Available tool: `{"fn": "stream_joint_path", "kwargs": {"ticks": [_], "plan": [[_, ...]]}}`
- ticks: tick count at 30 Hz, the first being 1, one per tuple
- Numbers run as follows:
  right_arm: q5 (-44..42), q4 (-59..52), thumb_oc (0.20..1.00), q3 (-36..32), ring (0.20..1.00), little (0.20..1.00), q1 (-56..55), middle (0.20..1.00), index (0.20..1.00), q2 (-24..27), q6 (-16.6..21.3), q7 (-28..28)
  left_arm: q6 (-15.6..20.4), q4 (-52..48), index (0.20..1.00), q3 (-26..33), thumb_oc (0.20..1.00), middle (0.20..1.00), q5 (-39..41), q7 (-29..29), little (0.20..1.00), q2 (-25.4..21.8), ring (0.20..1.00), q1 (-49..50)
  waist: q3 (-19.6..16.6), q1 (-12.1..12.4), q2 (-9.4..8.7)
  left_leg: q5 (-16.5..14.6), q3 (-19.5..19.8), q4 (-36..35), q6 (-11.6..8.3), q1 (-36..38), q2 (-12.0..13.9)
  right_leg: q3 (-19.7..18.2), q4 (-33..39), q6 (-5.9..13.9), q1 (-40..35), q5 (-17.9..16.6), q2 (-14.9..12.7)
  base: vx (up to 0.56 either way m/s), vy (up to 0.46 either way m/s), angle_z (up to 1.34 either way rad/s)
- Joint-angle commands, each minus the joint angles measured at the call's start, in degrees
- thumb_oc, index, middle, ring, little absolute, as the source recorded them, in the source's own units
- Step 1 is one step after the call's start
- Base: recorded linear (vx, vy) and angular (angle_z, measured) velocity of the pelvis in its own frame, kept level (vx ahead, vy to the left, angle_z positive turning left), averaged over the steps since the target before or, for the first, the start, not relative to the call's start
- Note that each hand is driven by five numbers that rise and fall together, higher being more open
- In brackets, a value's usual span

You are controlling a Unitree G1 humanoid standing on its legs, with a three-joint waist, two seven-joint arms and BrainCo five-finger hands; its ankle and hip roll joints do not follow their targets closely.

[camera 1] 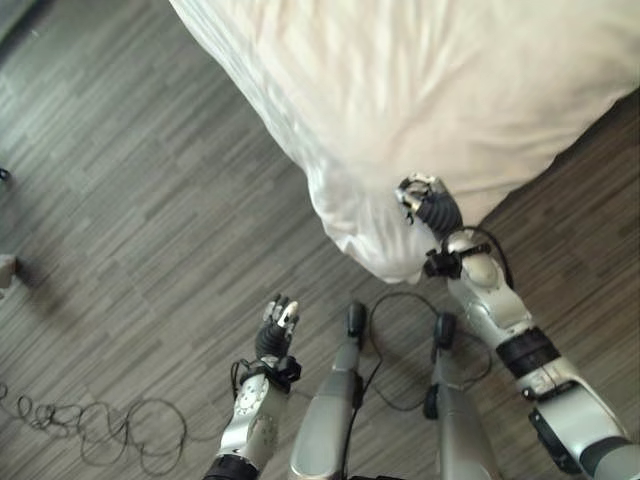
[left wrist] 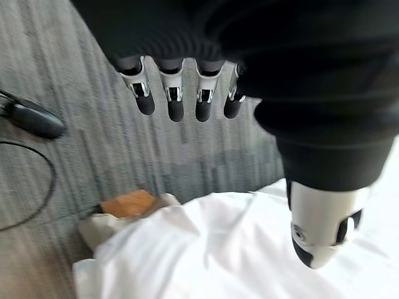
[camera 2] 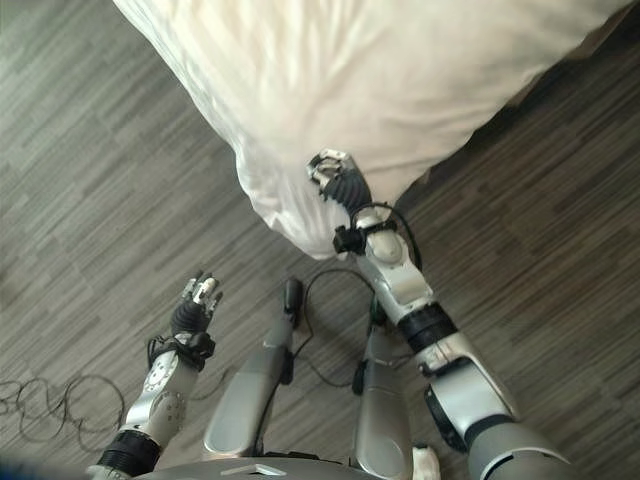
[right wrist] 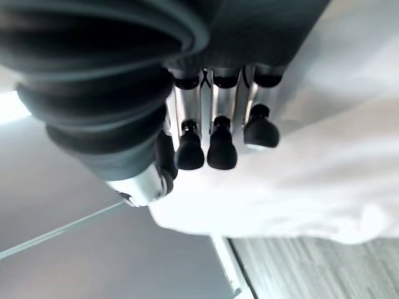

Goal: Making the bed.

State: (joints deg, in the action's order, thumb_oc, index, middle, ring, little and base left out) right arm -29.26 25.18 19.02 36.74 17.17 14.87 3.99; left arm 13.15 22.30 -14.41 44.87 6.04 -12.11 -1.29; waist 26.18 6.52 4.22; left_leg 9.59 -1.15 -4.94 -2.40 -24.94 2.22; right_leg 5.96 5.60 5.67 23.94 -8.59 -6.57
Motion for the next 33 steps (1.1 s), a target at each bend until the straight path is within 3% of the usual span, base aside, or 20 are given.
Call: {"fn": "stream_joint_path", "kwargs": {"ticks": [1,5,9,11,14,15,21,27,30,33], "plan": [[-7.49,0.67,0.200,-5.65,0.200,0.200,-4.70,0.200,0.200,-4.95,1.81,4.73,2.15,-0.55,1.000,0.71,1.000,1.000,1.31,1.25,1.000,-0.09,1.000,-4.31,-0.46,-0.21,0.03,-0.30,-1.80,0.10,0.15,2.09,-2.18,0.97,-3.67,2.05,-1.84,-0.89,-1.03,0.00,0.000,0.00],[-10.82,2.89,0.200,-6.50,0.200,0.200,-11.46,0.200,0.200,-7.44,1.91,3.28,2.52,0.24,1.000,1.38,1.000,1.000,1.31,2.20,1.000,0.66,1.000,-5.43,0.26,-1.68,-0.41,-0.32,-2.03,0.08,0.25,1.96,-2.23,0.61,-4.12,2.08,-1.26,-0.94,-1.09,0.01,0.023,0.00],[-15.17,24.13,0.200,-12.65,0.200,0.200,-13.71,0.200,0.200,-6.89,1.60,5.02,3.01,0.24,1.000,2.04,1.000,1.000,1.90,2.38,1.000,1.00,1.000,-5.07,1.07,-2.48,-0.23,-1.03,-2.57,0.27,0.32,2.26,-2.36,0.17,-4.17,2.29,-1.21,-1.06,-1.20,0.02,0.010,-0.06],[-14.44,37.18,0.200,-18.95,0.200,0.200,-15.38,0.200,0.200,-3.04,-0.75,6.15,2.92,-0.29,1.000,1.96,1.000,1.000,0.15,1.07,1.000,0.07,1.000,-4.76,0.80,-2.89,0.33,-1.49,-2.44,0.27,0.41,2.99,-2.54,0.23,-4.18,2.38,-1.92,-0.56,-1.19,0.04,0.028,-0.14],[-8.88,34.07,0.200,-23.24,0.200,0.200,-26.15,0.200,0.200,2.31,-1.35,5.84,2.93,0.84,1.000,5.26,1.000,1.000,-4.26,-0.30,1.000,-2.15,1.000,-2.75,-2.03,-5.32,-1.54,-2.60,-2.58,0.33,0.62,6.58,-2.12,-0.28,-5.75,2.30,-4.38,1.07,-0.97,0.11,-0.016,0.02],[-8.21,31.43,1.000,-24.57,1.000,1.000,-28.64,1.000,1.000,2.67,-1.22,5.88,2.88,1.71,1.000,6.05,1.000,1.000,-5.34,-0.10,1.000,-2.58,1.000,-2.23,-3.09,-5.77,-1.93,-2.75,-2.70,0.30,0.68,7.63,-1.96,-0.40,-6.47,2.21,-5.07,1.59,-0.95,0.14,-0.037,-0.04],[-3.51,17.49,1.000,-26.74,1.000,1.000,-38.63,1.000,1.000,0.52,-1.14,4.60,-0.20,9.71,1.000,6.87,1.000,1.000,-11.83,-1.67,1.000,-2.78,1.000,1.13,-10.33,-8.40,-3.85,-5.42,-3.42,0.75,1.48,17.74,-1.58,-0.32,-11.15,2.16,-12.85,6.20,-1.16,0.15,-0.041,-0.08],[0.88,17.84,1.000,-24.86,1.000,1.000,-42.24,1.000,1.000,-2.75,-2.74,3.72,-3.29,16.04,1.000,5.84,1.000,1.000,-15.97,-3.73,1.000,0.27,1.000,3.80,-18.33,-9.31,-5.10,-7.58,-4.57,1.50,1.79,24.36,-0.93,-1.24,-9.82,2.06,-19.59,6.53,-0.72,0.08,-0.047,-0.08],[0.86,17.45,1.000,-23.99,1.000,1.000,-43.42,1.000,1.000,-4.20,-3.07,3.48,-3.75,14.59,1.000,3.77,1.000,1.000,-20.53,-3.86,1.000,-0.59,1.000,5.31,-20.65,-9.85,-4.98,-8.42,-5.56,1.11,1.79,26.50,-0.27,-2.03,-8.74,2.03,-21.15,6.67,-0.06,0.07,-0.027,-0.18],[-0.82,16.01,1.000,-24.18,1.000,1.000,-44.98,1.000,1.000,-5.26,-3.21,2.69,-4.33,12.48,1.000,4.56,1.000,1.000,-19.75,-4.33,1.000,-0.67,1.000,7.94,-21.99,-9.90,-5.30,-8.88,-5.74,1.45,1.57,27.46,0.30,-2.20,-8.42,1.91,-22.30,6.83,0.27,0.09,-0.050,-0.25]]}}
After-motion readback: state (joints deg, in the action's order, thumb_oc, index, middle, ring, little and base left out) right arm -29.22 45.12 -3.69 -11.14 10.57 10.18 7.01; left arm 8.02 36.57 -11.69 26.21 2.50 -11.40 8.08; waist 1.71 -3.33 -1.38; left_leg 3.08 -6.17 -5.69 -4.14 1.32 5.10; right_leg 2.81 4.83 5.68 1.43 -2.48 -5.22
